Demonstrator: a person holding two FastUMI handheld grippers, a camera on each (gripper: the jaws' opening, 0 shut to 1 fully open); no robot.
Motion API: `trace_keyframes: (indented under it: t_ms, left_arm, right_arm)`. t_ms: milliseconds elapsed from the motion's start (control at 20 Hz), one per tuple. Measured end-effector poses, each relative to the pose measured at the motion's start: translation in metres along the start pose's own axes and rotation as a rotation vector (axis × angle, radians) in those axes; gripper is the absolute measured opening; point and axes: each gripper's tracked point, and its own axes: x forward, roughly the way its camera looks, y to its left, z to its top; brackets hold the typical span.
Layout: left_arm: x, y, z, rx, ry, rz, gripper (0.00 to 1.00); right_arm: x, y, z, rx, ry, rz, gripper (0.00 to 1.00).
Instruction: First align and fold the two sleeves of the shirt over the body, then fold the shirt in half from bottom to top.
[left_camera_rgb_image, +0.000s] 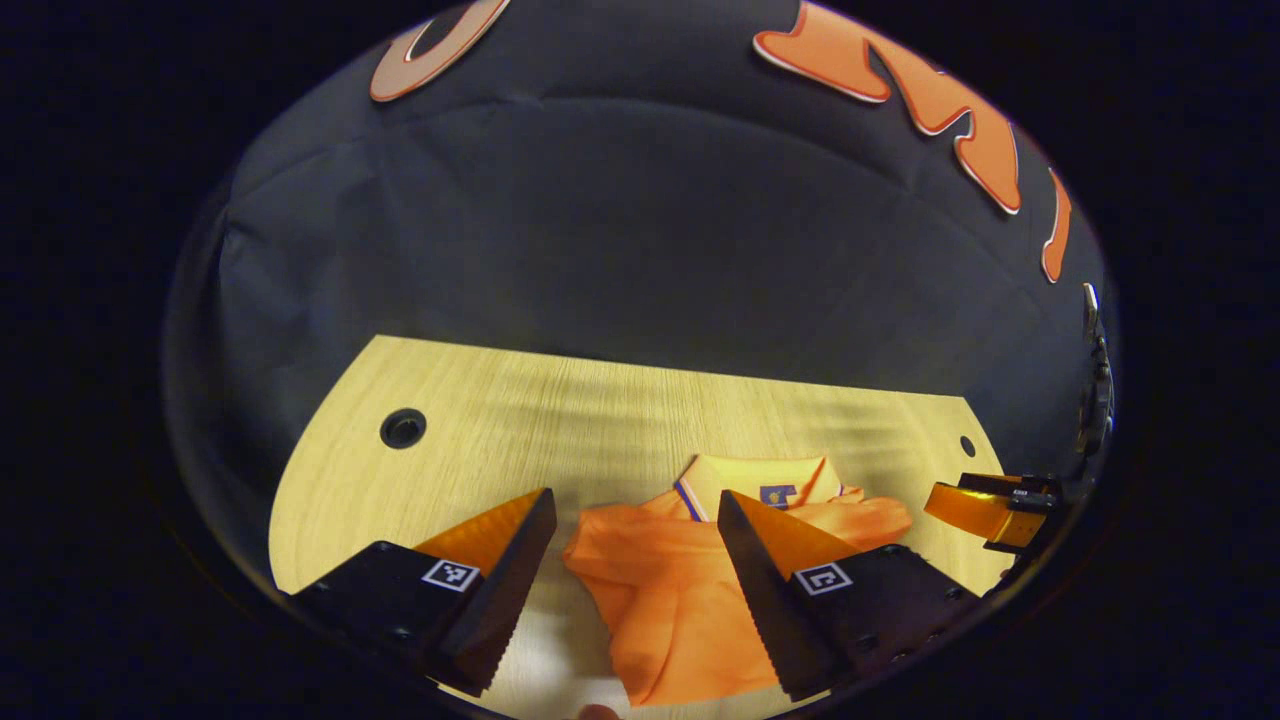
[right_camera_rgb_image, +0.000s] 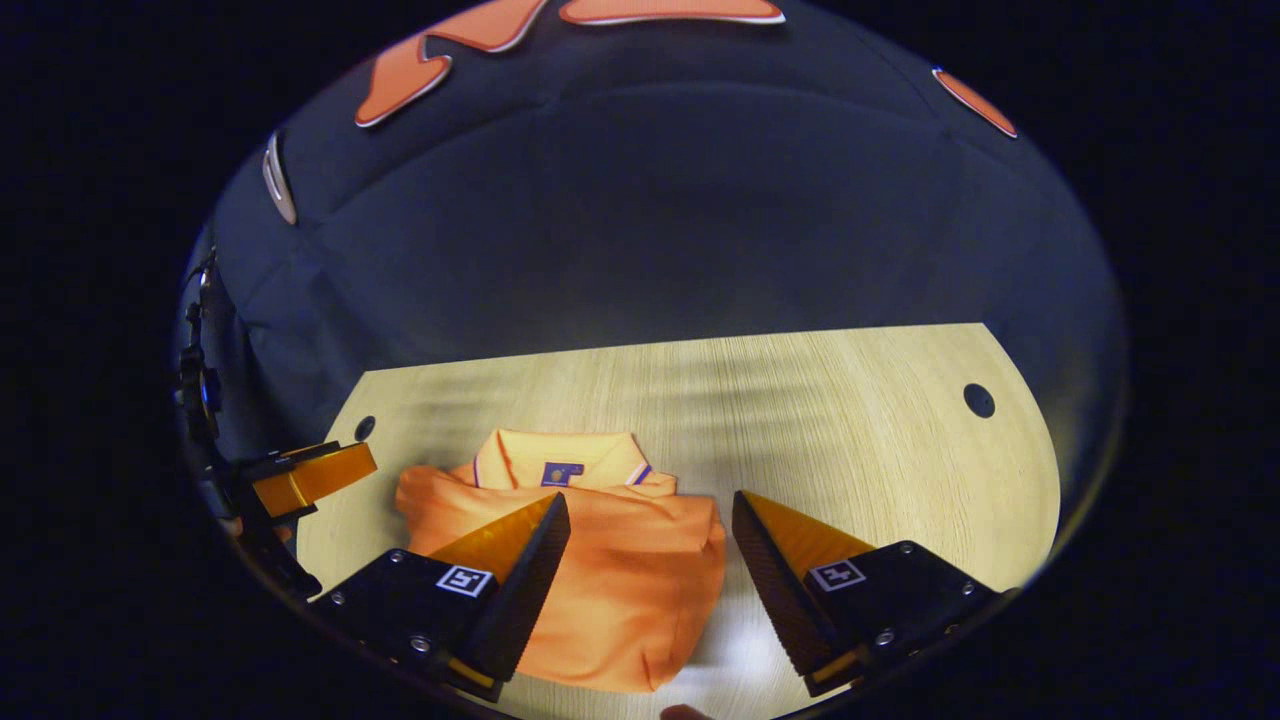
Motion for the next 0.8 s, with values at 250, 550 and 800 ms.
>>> trace_keyframes:
  t_ms: [250, 550, 800]
  left_arm:
    - [-0.071, -0.017, 0.054, 0.051, -0.183, -0.013, 0.98]
    - [-0.18, -0.04, 0.087, 0.111, -0.424, -0.018, 0.98]
    - [-0.255, -0.062, 0.086, 0.134, -0.551, -0.019, 0.98]
  right_arm:
    - [-0.07, 0.019, 0.038, -0.054, -0.163, 0.032, 0.99]
    - [-0.164, 0.028, 0.062, -0.085, -0.324, 0.049, 0.99]
    - [-0.24, 0.032, 0.048, -0.148, -0.464, 0.037, 0.99]
